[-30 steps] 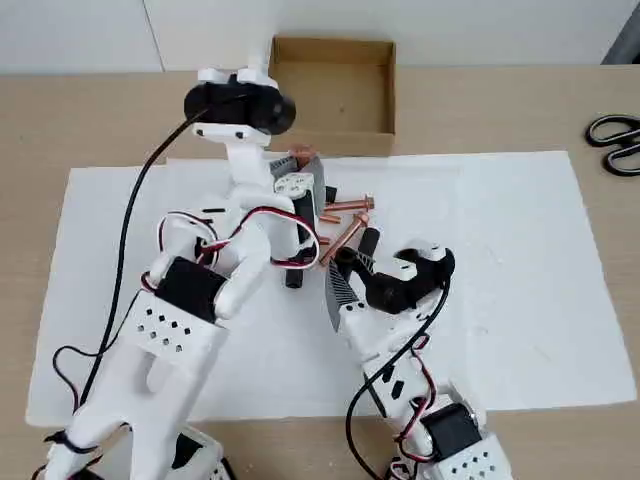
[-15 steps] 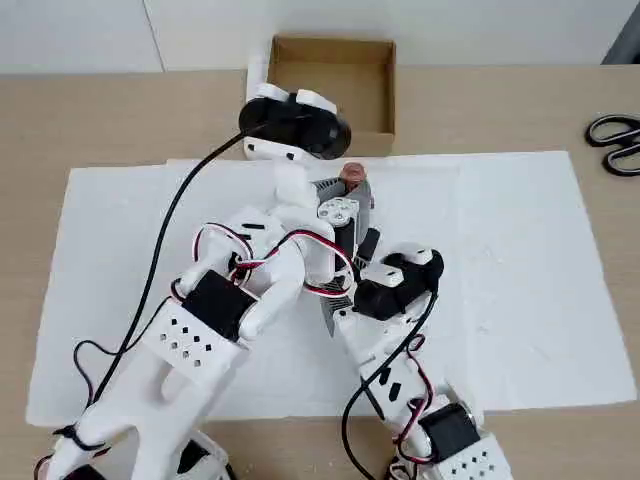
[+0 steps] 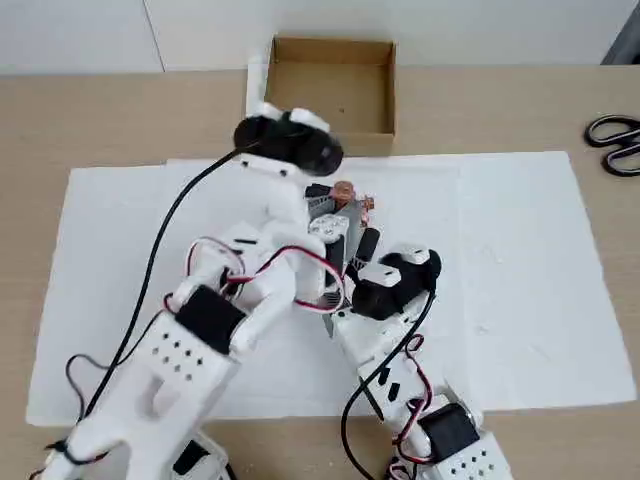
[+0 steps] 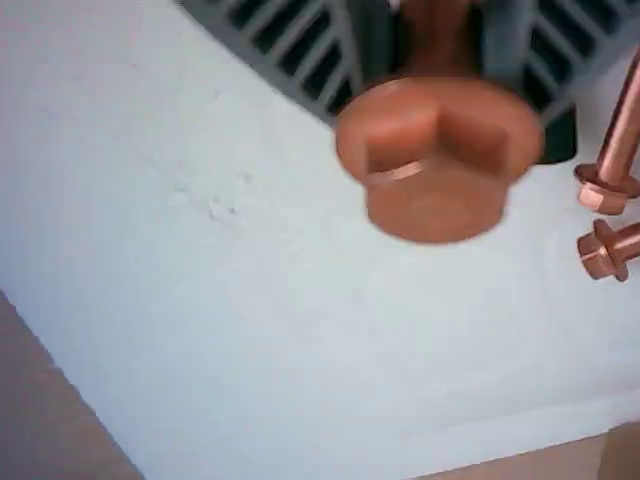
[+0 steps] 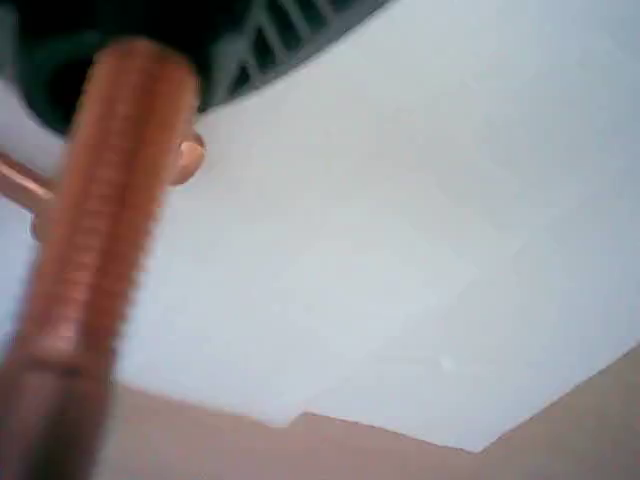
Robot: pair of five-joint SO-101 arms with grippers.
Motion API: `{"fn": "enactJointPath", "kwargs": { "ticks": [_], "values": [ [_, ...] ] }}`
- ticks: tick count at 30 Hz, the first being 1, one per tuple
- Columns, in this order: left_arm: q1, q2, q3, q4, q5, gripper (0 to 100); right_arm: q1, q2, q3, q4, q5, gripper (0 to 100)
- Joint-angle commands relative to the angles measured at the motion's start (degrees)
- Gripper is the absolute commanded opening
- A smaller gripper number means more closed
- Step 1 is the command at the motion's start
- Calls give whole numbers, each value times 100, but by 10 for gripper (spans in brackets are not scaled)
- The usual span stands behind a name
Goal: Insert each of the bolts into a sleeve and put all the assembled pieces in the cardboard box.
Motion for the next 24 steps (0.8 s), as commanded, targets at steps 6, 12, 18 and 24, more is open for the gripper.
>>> {"fn": "enactJointPath", "kwargs": {
  "ticks": [6, 12, 18, 24],
  "values": [
    [-220, -809, 629, -809, -149, 6, -4, -22, 44, -13, 62, 3],
    [-202, -809, 690, -1486, -158, 6, -31, -22, 44, 136, 62, 3],
    [-202, -800, 760, -1512, -158, 6, -31, -31, 44, 180, 62, 3],
    [-53, -809, 1288, -1776, -378, 6, -40, -48, 44, 154, 62, 3]
  ]
}}
